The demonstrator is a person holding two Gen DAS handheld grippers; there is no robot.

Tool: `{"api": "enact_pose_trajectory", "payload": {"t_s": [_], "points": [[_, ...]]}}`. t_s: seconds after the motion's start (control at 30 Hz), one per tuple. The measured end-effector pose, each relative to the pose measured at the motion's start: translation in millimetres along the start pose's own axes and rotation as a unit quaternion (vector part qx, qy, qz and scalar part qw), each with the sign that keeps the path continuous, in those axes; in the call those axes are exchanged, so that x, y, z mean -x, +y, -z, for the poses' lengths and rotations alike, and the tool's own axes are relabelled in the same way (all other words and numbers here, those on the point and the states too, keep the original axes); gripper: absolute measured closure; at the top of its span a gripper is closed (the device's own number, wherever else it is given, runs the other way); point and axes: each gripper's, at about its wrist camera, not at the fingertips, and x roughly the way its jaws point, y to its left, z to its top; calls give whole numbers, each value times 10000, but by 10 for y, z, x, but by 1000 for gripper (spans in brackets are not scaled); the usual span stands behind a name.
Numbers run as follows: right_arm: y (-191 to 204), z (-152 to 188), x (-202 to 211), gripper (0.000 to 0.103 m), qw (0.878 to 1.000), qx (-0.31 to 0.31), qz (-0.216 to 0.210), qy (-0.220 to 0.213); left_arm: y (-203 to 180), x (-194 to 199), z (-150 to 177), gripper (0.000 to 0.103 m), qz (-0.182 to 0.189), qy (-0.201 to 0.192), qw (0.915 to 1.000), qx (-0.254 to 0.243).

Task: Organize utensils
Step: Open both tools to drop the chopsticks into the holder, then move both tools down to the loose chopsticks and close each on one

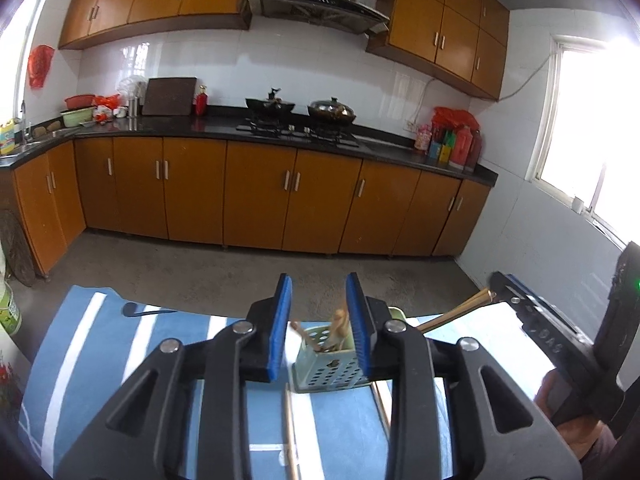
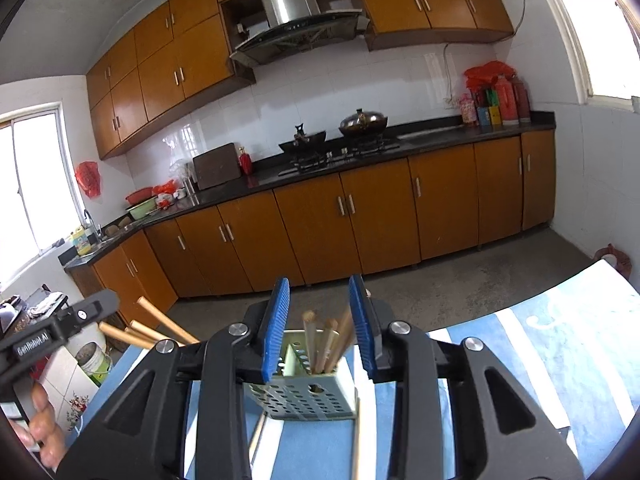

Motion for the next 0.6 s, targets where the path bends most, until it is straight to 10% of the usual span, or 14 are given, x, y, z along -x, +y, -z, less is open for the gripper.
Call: {"api": "enact_pose_trajectory", "payload": {"t_s": [0.27,0.6], "points": [[-328,478,301,70,9982,-240,317,439,288,359,482,68,-495,141,9987,-59],[-308,1790,-244,71,9737,-246,229,2255,535,-52,1523,67,-732,1315,9886,22]]}}
